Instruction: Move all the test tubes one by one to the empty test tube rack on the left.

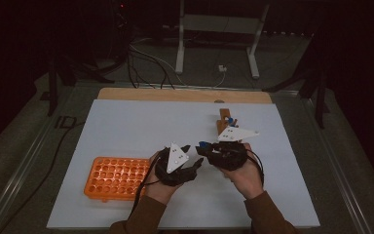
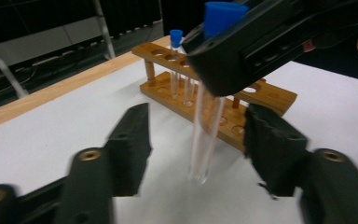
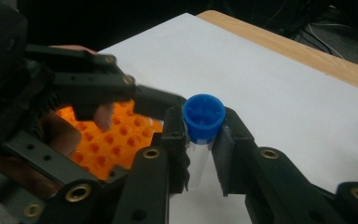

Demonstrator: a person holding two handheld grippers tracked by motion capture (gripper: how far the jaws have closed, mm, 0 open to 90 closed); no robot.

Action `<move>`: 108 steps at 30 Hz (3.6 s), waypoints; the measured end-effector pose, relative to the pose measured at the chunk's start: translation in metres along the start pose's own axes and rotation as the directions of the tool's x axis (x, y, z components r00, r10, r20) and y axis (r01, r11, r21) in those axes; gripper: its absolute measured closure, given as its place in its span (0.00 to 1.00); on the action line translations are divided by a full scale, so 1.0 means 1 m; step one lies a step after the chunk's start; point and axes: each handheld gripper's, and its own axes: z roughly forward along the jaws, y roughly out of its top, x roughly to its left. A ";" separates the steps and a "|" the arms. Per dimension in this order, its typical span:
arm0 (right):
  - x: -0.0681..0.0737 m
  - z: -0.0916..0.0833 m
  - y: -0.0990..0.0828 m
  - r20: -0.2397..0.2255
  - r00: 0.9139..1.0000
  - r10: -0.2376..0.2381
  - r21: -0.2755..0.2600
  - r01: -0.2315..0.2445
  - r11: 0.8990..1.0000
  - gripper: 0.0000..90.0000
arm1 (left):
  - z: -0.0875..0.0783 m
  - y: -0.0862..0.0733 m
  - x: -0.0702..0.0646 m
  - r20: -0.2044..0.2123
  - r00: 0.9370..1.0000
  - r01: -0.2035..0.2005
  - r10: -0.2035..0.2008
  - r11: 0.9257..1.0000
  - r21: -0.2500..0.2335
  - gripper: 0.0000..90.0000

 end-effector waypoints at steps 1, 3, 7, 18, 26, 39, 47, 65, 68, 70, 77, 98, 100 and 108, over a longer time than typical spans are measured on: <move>0.000 0.001 0.000 -0.004 1.000 -0.003 0.000 0.003 1.000 0.85 | 0.000 0.000 0.000 0.003 1.000 0.000 0.000 1.000 -0.001 0.58; 0.001 0.001 0.001 -0.010 1.000 -0.001 -0.001 0.001 1.000 0.85 | 0.001 0.000 0.000 0.003 1.000 0.000 0.000 1.000 -0.004 0.61; 0.003 0.003 0.001 -0.020 1.000 -0.001 0.003 0.001 1.000 0.85 | 0.001 0.000 0.000 0.002 1.000 0.000 0.000 1.000 -0.010 0.70; 0.002 0.001 0.000 -0.041 0.999 0.016 -0.015 -0.017 1.000 0.73 | 0.002 -0.001 0.000 0.026 1.000 -0.008 0.008 1.000 0.000 0.85; -0.004 -0.010 -0.001 -0.030 0.999 0.032 -0.062 -0.034 0.998 0.45 | -0.002 -0.005 0.007 0.021 1.000 0.020 -0.020 1.000 0.006 0.85; -0.018 -0.016 -0.015 0.088 0.995 0.041 -0.066 -0.035 0.997 0.14 | -0.021 -0.016 0.025 0.011 0.997 0.073 -0.073 0.997 -0.006 0.86; -0.026 -0.016 -0.028 0.147 0.988 0.044 -0.046 -0.038 0.998 0.03 | -0.033 -0.025 0.035 0.001 0.996 0.093 -0.093 0.996 -0.010 0.86; -0.035 -0.023 -0.036 0.184 0.981 0.057 -0.057 -0.047 0.997 0.01 | -0.051 -0.050 0.051 -0.033 0.988 0.152 -0.152 0.988 -0.005 0.86; -0.035 -0.023 -0.037 0.186 0.981 0.061 -0.058 -0.051 0.997 0.00 | -0.051 -0.054 0.052 -0.036 0.987 0.159 -0.159 0.987 0.002 0.86; -0.036 -0.024 -0.037 0.191 0.980 0.060 -0.057 -0.050 0.997 0.00 | -0.051 -0.056 0.052 -0.037 0.987 0.160 -0.159 0.987 0.005 0.86; -0.037 -0.025 -0.038 0.193 0.979 0.062 -0.057 -0.051 0.997 0.00 | -0.049 -0.062 0.053 -0.051 0.985 0.163 -0.162 0.986 0.020 0.86; -0.038 -0.025 -0.044 0.182 0.981 0.065 -0.054 -0.056 0.997 0.00 | -0.037 -0.070 0.047 -0.114 0.985 0.151 -0.131 0.969 0.195 0.86; -0.037 -0.025 -0.044 0.181 0.981 0.065 -0.050 -0.056 0.997 0.00 | -0.037 -0.070 0.047 -0.116 0.984 0.155 -0.133 0.967 0.202 0.86; -0.035 -0.021 -0.046 0.171 0.983 0.064 -0.043 -0.057 0.997 0.00 | -0.033 -0.070 0.044 -0.126 0.986 0.137 -0.109 0.960 0.243 0.86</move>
